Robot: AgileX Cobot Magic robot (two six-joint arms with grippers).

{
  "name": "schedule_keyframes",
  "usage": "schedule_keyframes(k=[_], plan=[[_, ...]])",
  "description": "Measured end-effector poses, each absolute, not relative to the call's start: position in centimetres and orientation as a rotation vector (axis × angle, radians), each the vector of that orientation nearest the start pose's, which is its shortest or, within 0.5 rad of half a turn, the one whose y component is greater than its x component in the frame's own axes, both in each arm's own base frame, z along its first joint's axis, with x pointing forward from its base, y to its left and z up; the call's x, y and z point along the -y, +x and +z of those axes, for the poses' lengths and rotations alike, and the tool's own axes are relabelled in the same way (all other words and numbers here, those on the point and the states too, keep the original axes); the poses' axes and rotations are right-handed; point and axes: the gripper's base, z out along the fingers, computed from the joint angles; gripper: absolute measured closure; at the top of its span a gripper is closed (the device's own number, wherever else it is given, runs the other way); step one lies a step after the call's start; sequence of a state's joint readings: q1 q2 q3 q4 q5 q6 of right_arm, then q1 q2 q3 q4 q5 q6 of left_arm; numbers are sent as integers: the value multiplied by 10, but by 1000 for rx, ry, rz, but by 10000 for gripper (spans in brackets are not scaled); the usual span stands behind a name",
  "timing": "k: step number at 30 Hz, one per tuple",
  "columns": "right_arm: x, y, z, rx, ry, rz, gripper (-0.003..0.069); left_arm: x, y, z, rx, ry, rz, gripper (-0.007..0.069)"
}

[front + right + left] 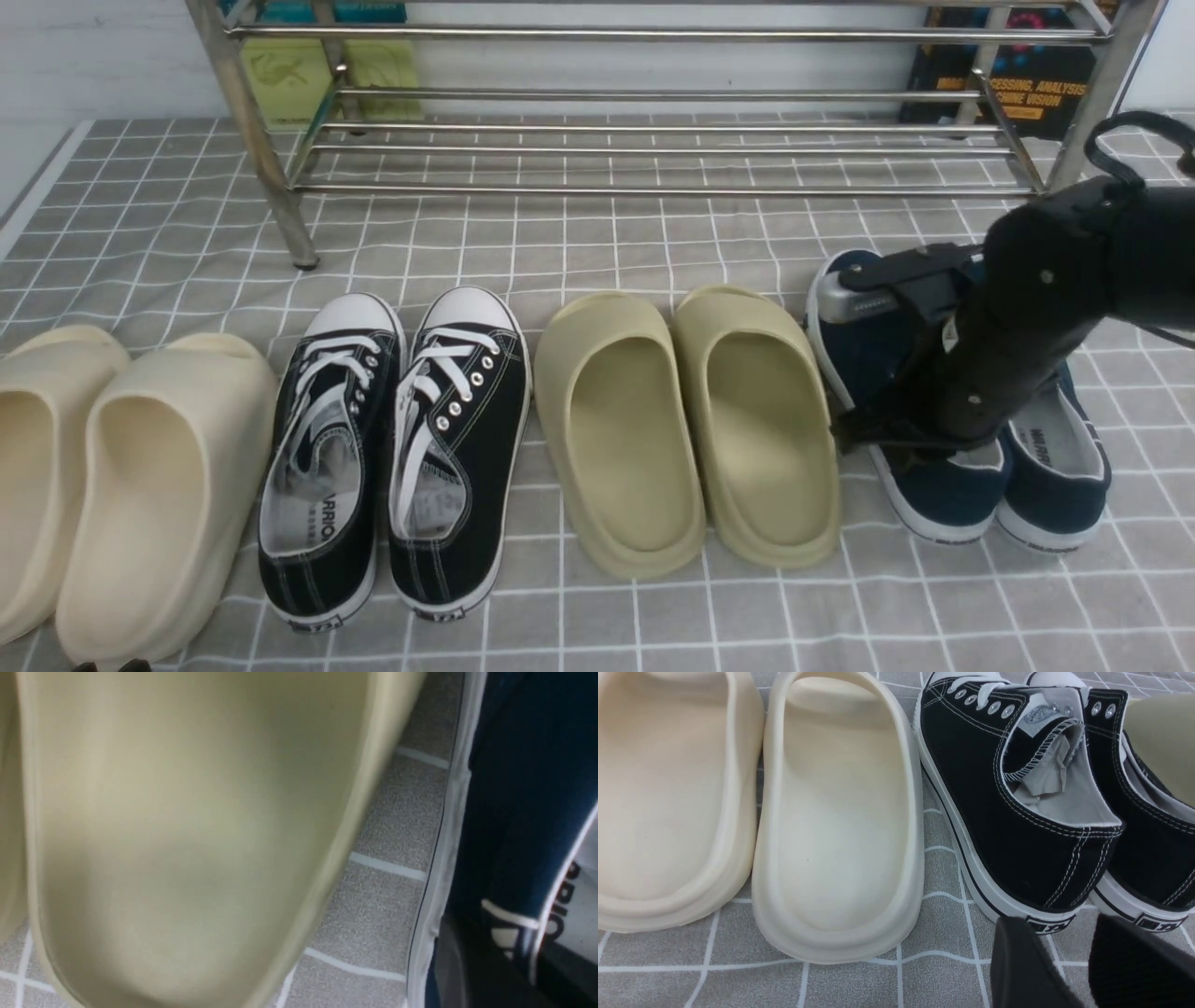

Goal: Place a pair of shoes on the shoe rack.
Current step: Use the right arm to grab the shoe closest to it, then use the right arm to put a shoe into the shoe rack

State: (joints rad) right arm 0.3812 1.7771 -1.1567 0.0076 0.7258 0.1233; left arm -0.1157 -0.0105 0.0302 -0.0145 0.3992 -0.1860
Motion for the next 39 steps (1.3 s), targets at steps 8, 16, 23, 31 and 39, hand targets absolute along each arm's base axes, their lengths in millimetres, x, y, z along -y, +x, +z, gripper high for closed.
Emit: schedule_keyframes(k=[8, 16, 23, 31, 39], plan=[[-132, 330, 277, -2732, -353, 138, 611, 7, 52, 168, -1907, -76, -219, 386], [-153, 394, 289, -2612, -407, 120, 611, 7, 52, 168, -1907, -76, -219, 386], [-158, 474, 261, -2574, -341, 104, 611, 7, 52, 168, -1907, -76, -219, 386], [-158, 506, 258, -2528, -394, 91, 569, 7, 52, 168, -1907, -76, -219, 386], [-151, 499, 274, -2498, -453, 34, 274, 7, 52, 168, -1907, -76, -219, 386]])
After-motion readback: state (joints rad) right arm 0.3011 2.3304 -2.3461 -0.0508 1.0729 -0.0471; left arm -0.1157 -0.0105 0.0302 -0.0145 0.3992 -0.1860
